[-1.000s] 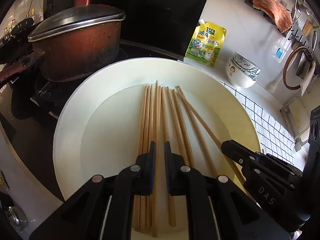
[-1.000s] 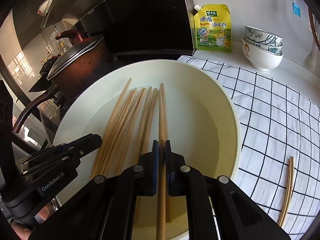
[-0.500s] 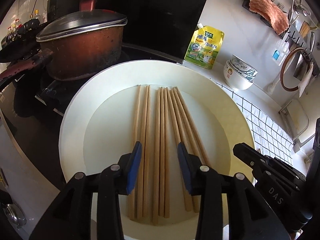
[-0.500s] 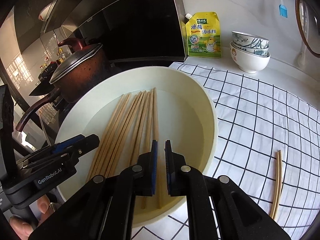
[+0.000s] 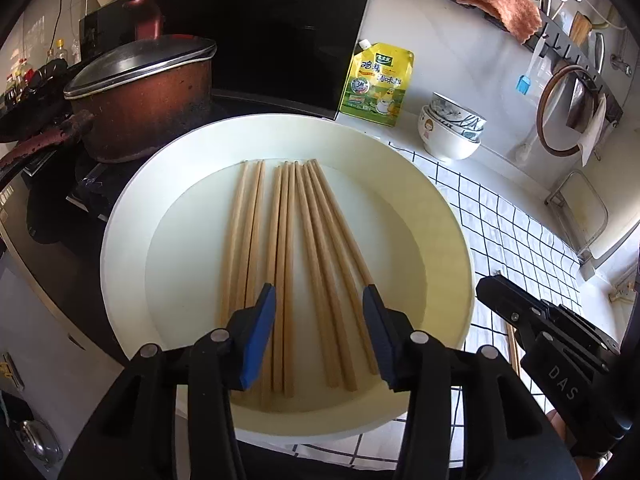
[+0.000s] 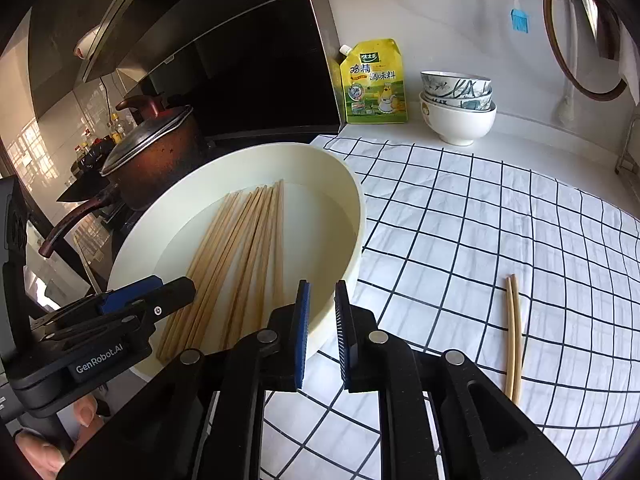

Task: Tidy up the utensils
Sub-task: 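Open both grippers to release the chopsticks into the basin, then move both open grippers back over the last two chopsticks on the cloth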

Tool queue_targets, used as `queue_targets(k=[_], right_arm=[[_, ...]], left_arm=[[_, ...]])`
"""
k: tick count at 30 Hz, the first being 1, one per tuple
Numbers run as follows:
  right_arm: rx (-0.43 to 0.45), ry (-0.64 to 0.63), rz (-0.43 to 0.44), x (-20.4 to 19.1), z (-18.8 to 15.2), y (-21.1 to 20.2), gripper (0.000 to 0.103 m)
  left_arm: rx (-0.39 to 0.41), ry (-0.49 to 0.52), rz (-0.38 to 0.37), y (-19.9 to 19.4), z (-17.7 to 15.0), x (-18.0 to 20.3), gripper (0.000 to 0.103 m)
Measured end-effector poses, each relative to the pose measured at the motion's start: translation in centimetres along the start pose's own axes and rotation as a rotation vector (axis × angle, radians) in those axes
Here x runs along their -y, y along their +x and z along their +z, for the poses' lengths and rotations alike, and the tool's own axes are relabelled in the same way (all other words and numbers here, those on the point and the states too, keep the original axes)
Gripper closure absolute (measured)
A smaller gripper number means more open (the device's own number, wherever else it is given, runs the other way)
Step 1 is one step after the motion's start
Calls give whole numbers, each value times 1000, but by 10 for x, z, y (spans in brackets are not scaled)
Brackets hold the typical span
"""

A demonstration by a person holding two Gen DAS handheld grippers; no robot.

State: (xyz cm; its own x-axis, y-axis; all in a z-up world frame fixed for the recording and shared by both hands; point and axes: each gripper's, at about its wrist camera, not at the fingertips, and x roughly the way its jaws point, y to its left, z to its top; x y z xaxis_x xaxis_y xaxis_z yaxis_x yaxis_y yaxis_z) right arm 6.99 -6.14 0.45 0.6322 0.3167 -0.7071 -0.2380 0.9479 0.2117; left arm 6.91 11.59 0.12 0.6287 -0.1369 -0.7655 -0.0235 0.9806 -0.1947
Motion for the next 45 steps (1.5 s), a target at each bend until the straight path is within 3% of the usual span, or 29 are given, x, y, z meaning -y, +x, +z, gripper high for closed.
queue_targets(k=[10, 22, 26, 45], right_arm=[[38, 36, -46, 29, -15, -30, 85], [19, 121, -155, 93, -51, -51, 83], [-6, 116, -201, 106, -69, -52, 83], [-101, 121, -225, 128, -103, -28, 80]], left_arm=[[-2, 44, -36, -8, -13, 32, 54], [-20, 139, -82, -7, -33, 85, 52], [4, 171, -62, -8, -42, 101, 45], [-47, 262, -110, 2, -67, 147, 44]])
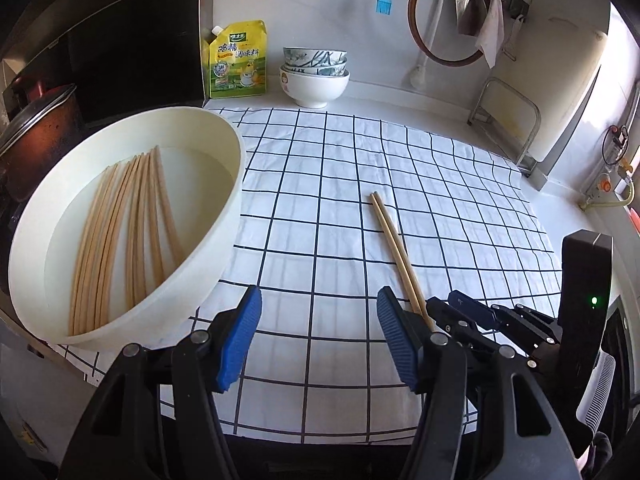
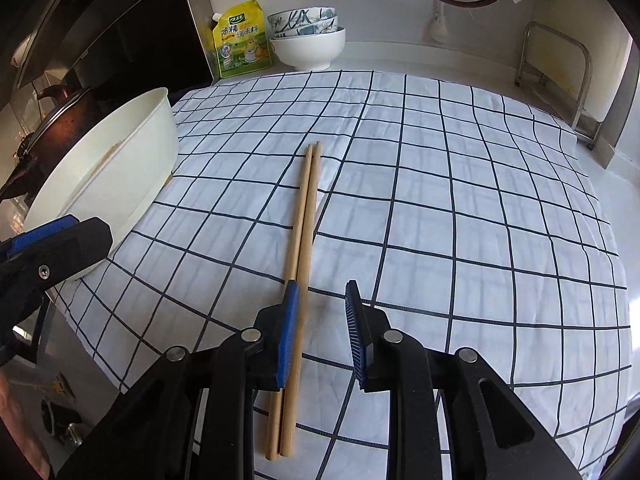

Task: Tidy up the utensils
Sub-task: 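Move both open grippers back over the last two chopsticks on the cloth, then lower the right gripper and close it on one chopstick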

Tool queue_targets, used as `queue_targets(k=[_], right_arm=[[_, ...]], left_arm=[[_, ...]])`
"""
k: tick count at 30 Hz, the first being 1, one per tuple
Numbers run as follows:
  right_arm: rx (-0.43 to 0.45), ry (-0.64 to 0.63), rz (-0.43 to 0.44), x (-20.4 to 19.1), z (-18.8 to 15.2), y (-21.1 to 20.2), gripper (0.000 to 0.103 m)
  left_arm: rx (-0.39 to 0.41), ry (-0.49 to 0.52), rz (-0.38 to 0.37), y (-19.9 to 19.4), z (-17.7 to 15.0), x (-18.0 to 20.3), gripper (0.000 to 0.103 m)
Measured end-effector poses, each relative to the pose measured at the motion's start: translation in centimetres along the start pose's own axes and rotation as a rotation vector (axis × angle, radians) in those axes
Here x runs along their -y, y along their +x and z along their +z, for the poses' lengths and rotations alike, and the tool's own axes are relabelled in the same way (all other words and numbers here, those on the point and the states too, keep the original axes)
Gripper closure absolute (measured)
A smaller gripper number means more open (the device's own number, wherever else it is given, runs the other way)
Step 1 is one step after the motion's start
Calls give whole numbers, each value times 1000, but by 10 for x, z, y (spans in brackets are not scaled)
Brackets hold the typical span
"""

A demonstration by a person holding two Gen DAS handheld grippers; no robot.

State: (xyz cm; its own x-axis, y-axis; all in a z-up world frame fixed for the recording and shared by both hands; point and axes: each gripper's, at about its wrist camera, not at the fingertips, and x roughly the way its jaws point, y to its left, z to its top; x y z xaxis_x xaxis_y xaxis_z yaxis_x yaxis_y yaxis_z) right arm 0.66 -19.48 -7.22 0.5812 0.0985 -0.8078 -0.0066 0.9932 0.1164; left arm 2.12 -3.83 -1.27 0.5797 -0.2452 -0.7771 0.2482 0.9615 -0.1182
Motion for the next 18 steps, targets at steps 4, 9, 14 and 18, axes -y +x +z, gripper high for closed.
queue_targets(k=[4, 9, 14, 18], right_arm=[[-1, -9, 2, 0, -2, 1, 80], [-8, -49, 0, -8, -2, 4, 80], [-9, -85, -19, -12, -3, 8, 82], [-11, -85, -11, -9, -1, 8, 96]], left_arm=[[-22, 3, 1, 8, -3, 0, 44], [-40, -3, 1, 15, -6, -1, 44], [-57, -11, 1, 20, -8, -3, 44], [-78, -18, -11, 28, -8, 0, 43]])
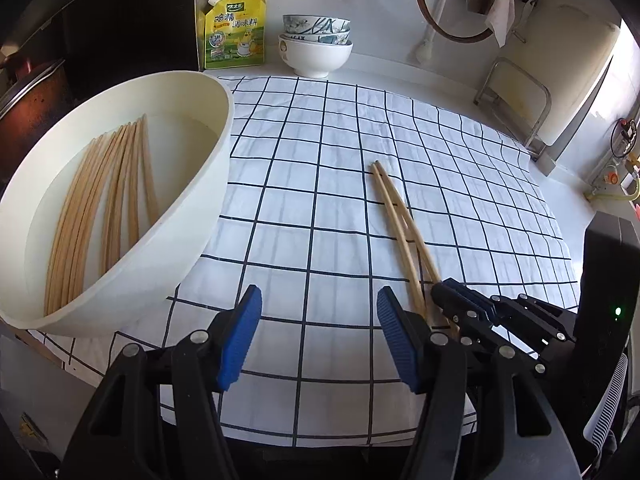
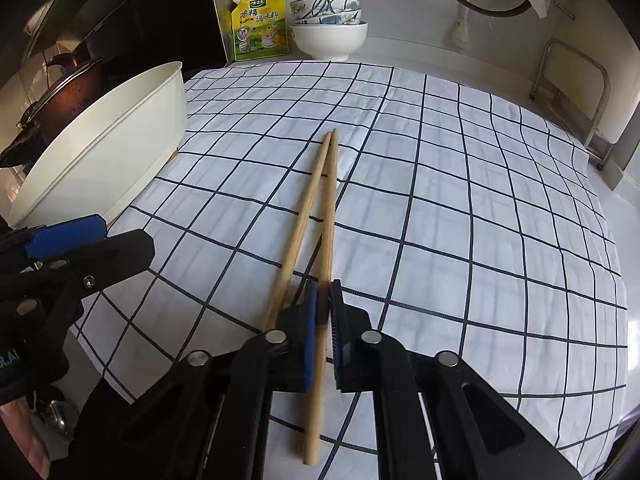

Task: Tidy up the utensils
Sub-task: 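Lower the right gripper and close it on one chopstick, then lower the left gripper and close it on the last chopstick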

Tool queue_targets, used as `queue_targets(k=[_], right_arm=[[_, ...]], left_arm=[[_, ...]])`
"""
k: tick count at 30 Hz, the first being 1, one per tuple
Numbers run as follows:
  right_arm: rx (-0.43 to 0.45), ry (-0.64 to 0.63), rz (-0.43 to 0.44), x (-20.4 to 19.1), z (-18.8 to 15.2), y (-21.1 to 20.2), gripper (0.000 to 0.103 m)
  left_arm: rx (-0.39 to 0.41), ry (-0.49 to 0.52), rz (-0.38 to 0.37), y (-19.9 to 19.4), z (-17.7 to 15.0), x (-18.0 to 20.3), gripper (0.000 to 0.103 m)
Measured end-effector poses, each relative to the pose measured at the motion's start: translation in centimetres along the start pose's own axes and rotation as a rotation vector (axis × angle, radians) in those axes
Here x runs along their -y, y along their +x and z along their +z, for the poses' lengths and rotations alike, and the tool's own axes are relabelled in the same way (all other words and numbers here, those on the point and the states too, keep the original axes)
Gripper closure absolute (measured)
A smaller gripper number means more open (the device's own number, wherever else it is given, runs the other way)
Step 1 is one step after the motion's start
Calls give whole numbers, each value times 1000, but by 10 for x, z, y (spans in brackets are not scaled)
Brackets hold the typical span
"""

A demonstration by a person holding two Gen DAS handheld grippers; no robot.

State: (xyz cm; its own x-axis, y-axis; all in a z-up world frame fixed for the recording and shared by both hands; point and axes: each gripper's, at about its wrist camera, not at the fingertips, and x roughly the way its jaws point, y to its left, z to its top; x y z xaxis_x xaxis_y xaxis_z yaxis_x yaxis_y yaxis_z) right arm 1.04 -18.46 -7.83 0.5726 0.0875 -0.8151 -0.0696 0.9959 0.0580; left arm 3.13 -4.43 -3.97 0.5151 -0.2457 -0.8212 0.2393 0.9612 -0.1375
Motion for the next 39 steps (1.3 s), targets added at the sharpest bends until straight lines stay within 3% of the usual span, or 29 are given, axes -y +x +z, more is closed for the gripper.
queue_targets(k=[2, 13, 17, 26, 28, 30, 36, 39], right_arm=[[0, 3, -2, 3, 0, 0, 97], [2, 116, -29, 62, -7, -13, 97], [7, 149, -40, 80, -13, -17, 97], [18, 159, -33, 87, -16, -19, 96], [18, 169, -14, 88, -15, -20, 90], [27, 170, -28, 89, -15, -21, 76], [35, 137, -81, 86, -14, -18, 76], [41, 82, -132, 77, -15, -15, 76]], left_arm=[[-6, -3, -9, 3, 1, 3, 38], [-54, -7, -24, 33, -1, 30, 36], [-51, -3, -7, 40, 1, 40, 27], [-60, 8, 50, 56, -1, 53, 27], [-58, 11, 60, 58, -1, 56, 25], [-56, 14, 72, 59, -1, 58, 24], [-54, 43, 117, 64, -1, 68, 25], [-44, 50, 124, 63, -1, 71, 31]])
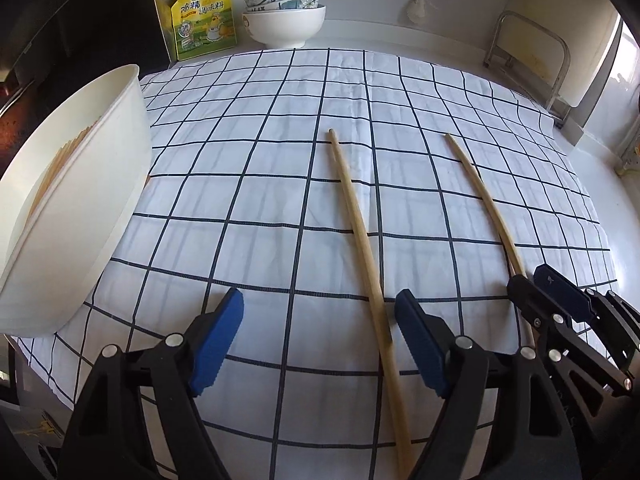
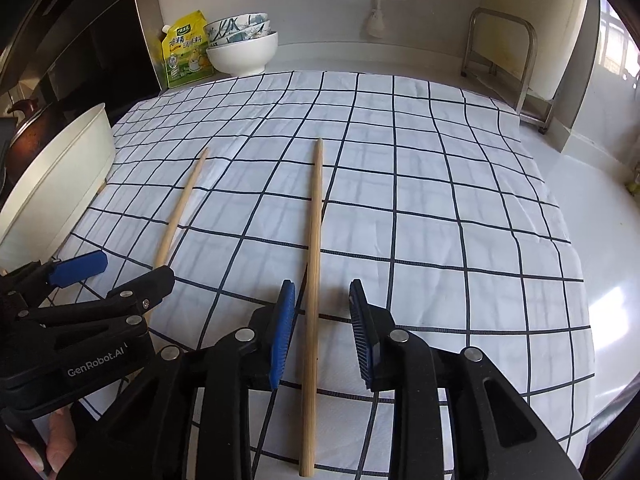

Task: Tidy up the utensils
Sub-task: 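Lower the left gripper and close it on the last chopstick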

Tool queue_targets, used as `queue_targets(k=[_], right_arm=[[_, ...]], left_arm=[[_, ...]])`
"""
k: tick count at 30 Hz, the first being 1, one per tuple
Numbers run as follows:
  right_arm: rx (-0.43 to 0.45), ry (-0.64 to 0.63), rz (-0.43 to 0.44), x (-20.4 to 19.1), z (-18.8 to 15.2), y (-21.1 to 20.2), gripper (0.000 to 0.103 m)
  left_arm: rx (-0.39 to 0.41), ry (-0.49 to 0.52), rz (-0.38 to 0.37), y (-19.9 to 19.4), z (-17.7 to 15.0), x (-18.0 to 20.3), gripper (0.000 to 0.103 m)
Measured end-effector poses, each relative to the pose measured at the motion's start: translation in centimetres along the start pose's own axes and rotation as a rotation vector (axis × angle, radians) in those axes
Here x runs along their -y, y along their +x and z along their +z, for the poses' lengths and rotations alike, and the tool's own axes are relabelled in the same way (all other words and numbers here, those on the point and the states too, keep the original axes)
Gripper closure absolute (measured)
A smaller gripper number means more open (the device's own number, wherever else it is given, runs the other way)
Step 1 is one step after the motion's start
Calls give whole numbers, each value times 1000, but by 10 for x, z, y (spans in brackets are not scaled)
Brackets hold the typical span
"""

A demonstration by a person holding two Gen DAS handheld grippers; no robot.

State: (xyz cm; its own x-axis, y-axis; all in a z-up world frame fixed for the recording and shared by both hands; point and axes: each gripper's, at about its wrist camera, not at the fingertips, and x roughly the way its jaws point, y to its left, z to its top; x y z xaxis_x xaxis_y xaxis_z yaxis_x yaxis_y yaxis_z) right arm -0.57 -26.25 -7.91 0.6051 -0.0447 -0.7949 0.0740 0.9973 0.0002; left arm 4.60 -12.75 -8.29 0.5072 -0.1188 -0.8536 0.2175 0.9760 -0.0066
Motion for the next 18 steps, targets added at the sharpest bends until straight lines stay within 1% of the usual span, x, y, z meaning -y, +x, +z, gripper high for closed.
queue_targets(k=[2, 3, 4, 5, 6, 7, 8, 13, 18], right_arm=[[6, -11, -5, -3, 0, 0, 77], [7, -14, -3, -4, 0, 0, 80], [8, -20, -1, -5, 0, 0, 81], [9, -23, 1, -6, -1, 0, 85], [10, -25, 0, -6, -1, 0, 91], [9, -26, 0, -7, -1, 0, 94], [8, -19, 7, -5, -1, 0, 96], [-1, 58, 75, 6, 0, -1, 97], [8, 95, 105, 8, 4, -9, 97]], left_arm=[[7, 9, -5, -2, 0, 2, 50], [8, 14, -8, -4, 0, 4, 54], [8, 19, -14, -5, 0, 5, 64], [7, 25, -19, -6, 0, 7, 77], [4, 30, -26, -6, 0, 8, 81], [1, 34, -35, -7, 0, 9, 90], [-4, 37, -44, -7, 0, 10, 95], [-28, 22, -94, -8, -1, 3, 96], [-34, -1, -137, -14, 0, -8, 96]])
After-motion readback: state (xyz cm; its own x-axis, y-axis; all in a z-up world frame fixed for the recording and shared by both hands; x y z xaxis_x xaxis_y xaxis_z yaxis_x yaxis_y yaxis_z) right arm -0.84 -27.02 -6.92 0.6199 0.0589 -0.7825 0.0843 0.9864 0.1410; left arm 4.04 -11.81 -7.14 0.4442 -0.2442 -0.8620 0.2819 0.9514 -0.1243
